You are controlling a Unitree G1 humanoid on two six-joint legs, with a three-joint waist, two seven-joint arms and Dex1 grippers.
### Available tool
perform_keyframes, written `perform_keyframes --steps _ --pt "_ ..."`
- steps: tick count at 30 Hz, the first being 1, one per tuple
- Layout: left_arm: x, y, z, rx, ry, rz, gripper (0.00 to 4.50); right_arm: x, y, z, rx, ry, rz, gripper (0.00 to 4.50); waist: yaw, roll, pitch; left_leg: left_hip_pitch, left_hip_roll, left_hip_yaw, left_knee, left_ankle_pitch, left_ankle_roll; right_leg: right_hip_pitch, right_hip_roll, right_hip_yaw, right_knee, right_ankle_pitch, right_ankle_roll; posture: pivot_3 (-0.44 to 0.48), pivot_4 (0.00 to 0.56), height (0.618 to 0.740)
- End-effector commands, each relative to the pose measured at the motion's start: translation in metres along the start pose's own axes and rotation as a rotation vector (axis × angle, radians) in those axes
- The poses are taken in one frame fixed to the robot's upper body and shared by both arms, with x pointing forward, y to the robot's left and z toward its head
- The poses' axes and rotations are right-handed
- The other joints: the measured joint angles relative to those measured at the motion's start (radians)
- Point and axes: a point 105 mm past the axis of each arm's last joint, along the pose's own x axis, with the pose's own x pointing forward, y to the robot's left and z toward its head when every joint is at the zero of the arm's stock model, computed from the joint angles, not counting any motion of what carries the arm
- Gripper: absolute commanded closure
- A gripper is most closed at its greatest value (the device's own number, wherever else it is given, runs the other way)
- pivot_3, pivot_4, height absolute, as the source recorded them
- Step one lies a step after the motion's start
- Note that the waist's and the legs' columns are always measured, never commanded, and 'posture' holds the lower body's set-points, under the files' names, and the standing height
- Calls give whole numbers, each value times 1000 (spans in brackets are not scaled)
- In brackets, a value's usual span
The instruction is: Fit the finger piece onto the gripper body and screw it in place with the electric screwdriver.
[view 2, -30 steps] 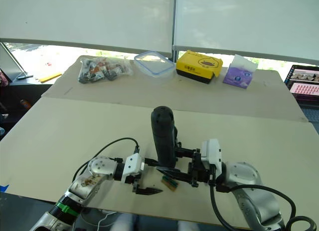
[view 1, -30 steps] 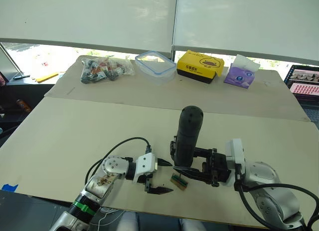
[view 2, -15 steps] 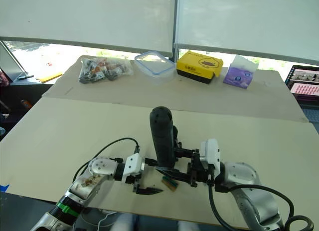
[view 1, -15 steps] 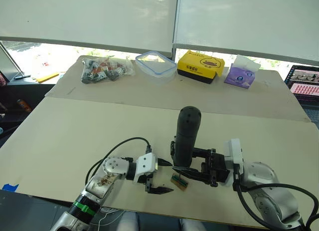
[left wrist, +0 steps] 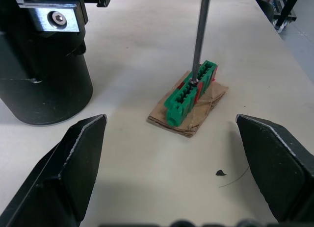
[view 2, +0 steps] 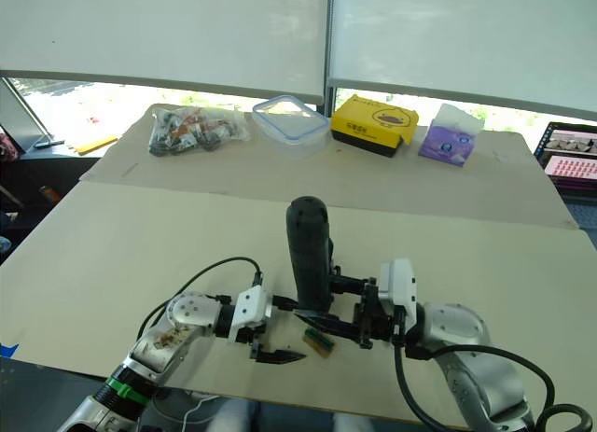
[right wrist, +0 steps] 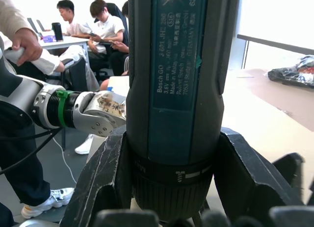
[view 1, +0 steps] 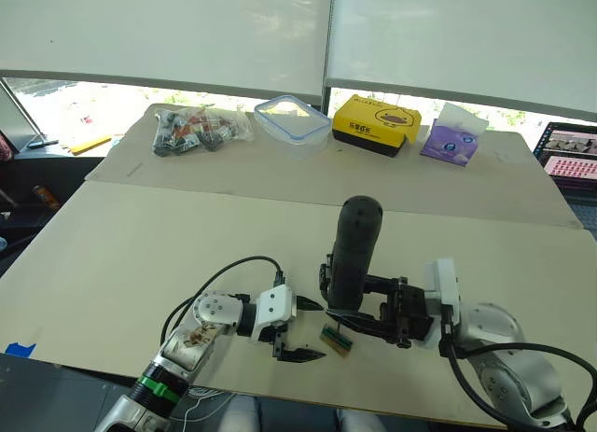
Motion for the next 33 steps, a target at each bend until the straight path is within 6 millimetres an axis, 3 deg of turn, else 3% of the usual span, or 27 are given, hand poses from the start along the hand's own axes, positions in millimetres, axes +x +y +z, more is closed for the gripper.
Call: perform_keyframes --steps 1,10,18,24,30,33 --pt "4 -3 -8 -27 35 -15 37 3 4 27 -63 -85 34 2587 0 0 0 0 0 0 0 0 0 0 0 0 0 0 0 0 150 740" --pt "-30 9 -1 -8 4 9 37 5 6 47 -64 -114 56 2587 -14 -1 1 0 0 0 0 0 0 -1 0 0 2 0 0 0 150 740" --pt "-62 0 33 -58 -181 -22 37 0 0 69 -97 -110 43 2587 -10 -3 2 -1 0 0 0 0 0 -2 0 0 3 0 0 0 150 740" --pt "-82 11 61 -53 -327 105 37 -8 -9 90 -123 -135 -17 2587 -10 -4 3 -1 0 0 0 0 0 -2 0 0 2 0 0 0 150 740" --pt "-84 24 74 -44 -391 233 37 -9 -10 105 -114 -168 -48 2587 -11 -4 3 -1 0 0 0 0 0 -2 0 0 2 0 0 0 150 740" --pt "-78 34 64 -50 -342 303 37 -9 -14 117 -114 -193 -59 2587 -12 -4 3 -1 0 0 0 0 0 -2 0 0 3 0 0 0 150 740"
